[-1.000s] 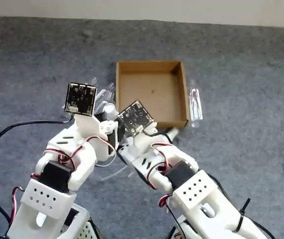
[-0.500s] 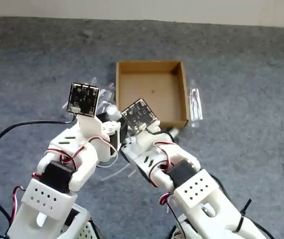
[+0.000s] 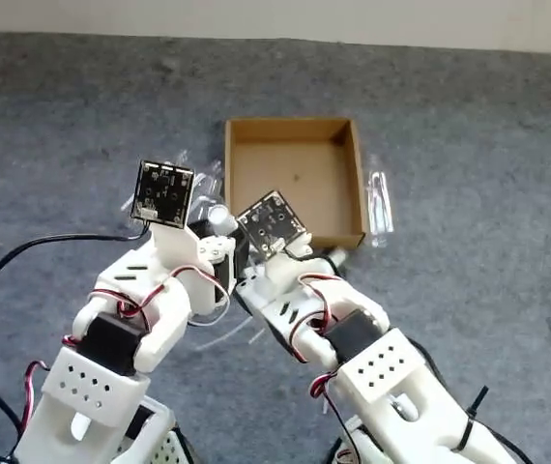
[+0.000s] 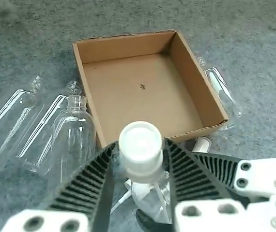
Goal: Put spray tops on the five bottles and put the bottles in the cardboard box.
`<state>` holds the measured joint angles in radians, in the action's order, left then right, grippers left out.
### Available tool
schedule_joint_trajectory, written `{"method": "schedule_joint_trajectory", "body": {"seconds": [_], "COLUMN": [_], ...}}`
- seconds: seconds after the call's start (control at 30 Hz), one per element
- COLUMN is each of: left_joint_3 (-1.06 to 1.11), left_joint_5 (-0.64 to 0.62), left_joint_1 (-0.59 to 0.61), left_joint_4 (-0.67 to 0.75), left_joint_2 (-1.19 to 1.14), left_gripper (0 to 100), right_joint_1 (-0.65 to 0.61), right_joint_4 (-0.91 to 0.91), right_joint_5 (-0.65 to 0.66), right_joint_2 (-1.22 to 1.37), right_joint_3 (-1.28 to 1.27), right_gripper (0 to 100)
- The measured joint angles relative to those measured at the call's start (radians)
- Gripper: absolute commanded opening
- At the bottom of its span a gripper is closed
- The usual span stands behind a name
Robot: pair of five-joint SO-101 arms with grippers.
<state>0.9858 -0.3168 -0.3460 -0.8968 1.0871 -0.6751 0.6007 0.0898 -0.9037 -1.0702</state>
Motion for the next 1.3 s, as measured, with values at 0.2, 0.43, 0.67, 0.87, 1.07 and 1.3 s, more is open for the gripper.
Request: {"method": "schedule_joint_trajectory", "body": {"seconds": [0.2,0.43,0.67,0.87,1.07,1.3], "left_joint_3": [0.0,0.003,0.003,-0.008,-0.012,-0.012], "left_joint_5": [0.0,0.0,0.0,0.0,0.002,0.034], "left_joint_1": [0.0,0.0,0.0,0.0,-0.006,-0.008], "left_joint_4": [0.0,0.0,0.0,0.0,0.002,0.002], "left_joint_2": [0.0,0.0,0.0,0.003,0.005,0.005], "left_gripper": [0,0,0,0,0,0], "right_joint_1": [-0.015,-0.015,-0.015,-0.015,-0.015,-0.015], "right_joint_4": [-0.032,-0.097,-0.1,-0.1,-0.098,-0.098], "right_joint_5": [0.0,0.0,0.0,-0.044,-0.054,-0.054], "right_joint_2": [0.0,0.0,0.002,-0.106,-0.17,-0.17], "right_joint_3": [-0.005,-0.043,-0.043,-0.044,-0.061,-0.061], "right_gripper": [0.4,0.4,0.4,0.4,0.4,0.4]}}
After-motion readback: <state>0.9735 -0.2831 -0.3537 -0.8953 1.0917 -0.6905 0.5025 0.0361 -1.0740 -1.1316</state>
